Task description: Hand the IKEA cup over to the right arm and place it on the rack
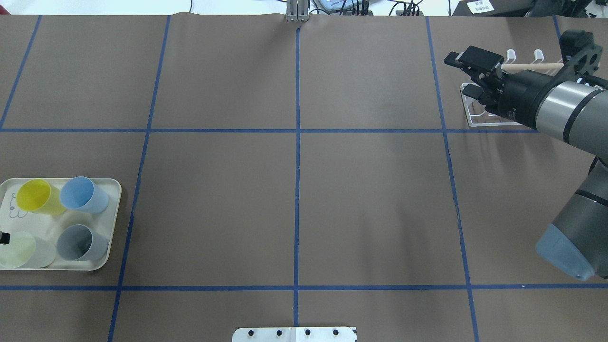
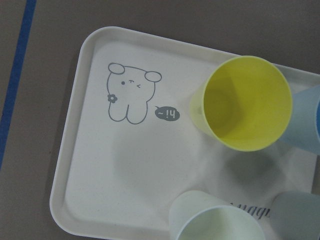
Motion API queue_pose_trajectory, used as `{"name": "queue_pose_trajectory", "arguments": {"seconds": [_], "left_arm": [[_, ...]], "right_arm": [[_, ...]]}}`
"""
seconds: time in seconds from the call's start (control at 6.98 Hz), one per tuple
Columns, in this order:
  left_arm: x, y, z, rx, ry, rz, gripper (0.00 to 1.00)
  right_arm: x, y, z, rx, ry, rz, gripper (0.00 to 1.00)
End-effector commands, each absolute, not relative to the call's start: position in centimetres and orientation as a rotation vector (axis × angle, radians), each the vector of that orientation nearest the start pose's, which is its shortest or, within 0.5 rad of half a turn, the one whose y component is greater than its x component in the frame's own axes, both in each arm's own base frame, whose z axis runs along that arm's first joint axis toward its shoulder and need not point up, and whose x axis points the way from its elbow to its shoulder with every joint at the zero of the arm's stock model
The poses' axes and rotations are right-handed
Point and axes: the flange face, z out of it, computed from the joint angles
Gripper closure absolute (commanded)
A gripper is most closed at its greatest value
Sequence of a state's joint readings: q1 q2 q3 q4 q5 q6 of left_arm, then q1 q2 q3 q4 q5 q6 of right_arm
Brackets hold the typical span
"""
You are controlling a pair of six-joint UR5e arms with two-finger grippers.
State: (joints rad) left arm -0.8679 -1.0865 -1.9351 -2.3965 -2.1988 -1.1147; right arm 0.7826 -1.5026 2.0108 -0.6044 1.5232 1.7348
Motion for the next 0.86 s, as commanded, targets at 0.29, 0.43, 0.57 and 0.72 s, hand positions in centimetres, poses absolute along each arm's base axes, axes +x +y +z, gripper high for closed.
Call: {"name": "queue_pose_trajectory", "arguments": {"seconds": [0.29,0.43,0.57,0.72], "left_arm": [[17.1,-29.1,59.8,-0.09,0.89,-0.12,0.0],[17.6,-28.8,60.1,-0.101,0.884,-0.106,0.01],[18.1,-28.5,60.2,-0.11,0.882,-0.088,0.06],[18.8,-28.3,60.1,-0.115,0.884,-0.069,0.17]], "right_arm": [[-24.5,-43.6,30.6,0.5,-1.442,0.796,0.0],[-24.5,-43.6,30.5,0.501,-1.445,0.795,0.0],[-24.6,-43.6,30.6,0.499,-1.442,0.795,0.0],[-24.6,-43.6,30.6,0.499,-1.442,0.795,0.0]]}}
